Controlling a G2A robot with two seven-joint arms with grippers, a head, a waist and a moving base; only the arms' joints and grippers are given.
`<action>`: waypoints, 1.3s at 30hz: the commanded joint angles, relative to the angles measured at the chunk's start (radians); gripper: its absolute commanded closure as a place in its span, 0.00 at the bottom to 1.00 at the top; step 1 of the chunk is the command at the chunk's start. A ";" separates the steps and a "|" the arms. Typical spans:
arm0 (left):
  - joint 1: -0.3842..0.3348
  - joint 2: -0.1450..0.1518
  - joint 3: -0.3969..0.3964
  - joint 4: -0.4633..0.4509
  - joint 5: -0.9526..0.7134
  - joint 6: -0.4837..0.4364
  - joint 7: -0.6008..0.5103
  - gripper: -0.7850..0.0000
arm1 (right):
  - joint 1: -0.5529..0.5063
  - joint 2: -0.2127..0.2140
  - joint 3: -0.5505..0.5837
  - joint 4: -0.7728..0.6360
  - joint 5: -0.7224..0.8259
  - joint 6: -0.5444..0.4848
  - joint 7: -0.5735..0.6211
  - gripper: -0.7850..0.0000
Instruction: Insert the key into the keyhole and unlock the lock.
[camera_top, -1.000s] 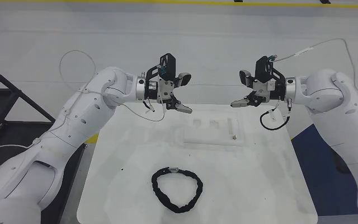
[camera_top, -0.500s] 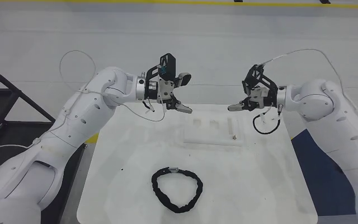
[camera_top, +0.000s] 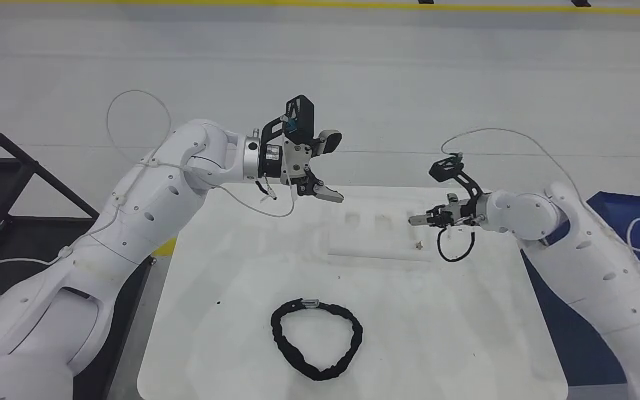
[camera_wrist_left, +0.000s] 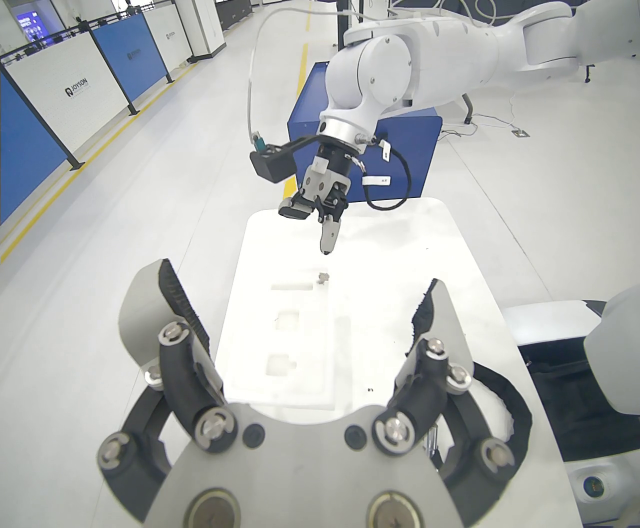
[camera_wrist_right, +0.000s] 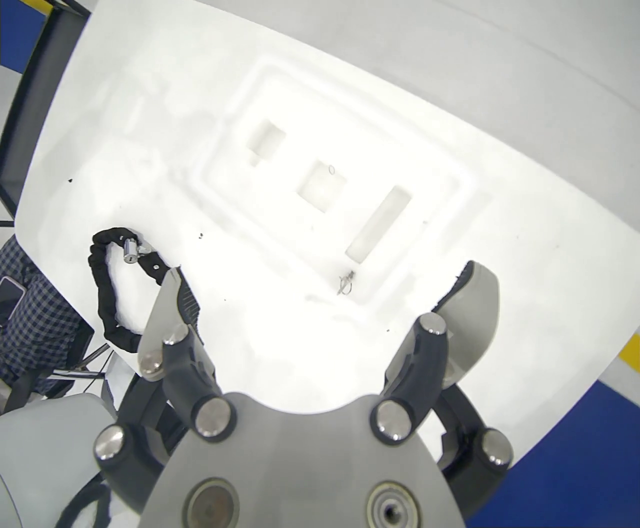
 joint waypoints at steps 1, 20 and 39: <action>0.000 0.000 0.000 0.000 0.000 0.000 0.000 0.00 | -0.004 -0.007 -0.014 0.013 0.007 0.030 0.008 0.00; 0.000 0.000 0.000 0.000 0.000 0.000 0.000 0.00 | 0.005 -0.057 -0.084 0.099 0.057 0.077 -0.012 0.00; 0.000 0.000 0.000 0.000 0.000 0.000 0.000 0.00 | 0.010 -0.095 -0.125 0.134 0.069 0.281 0.063 0.00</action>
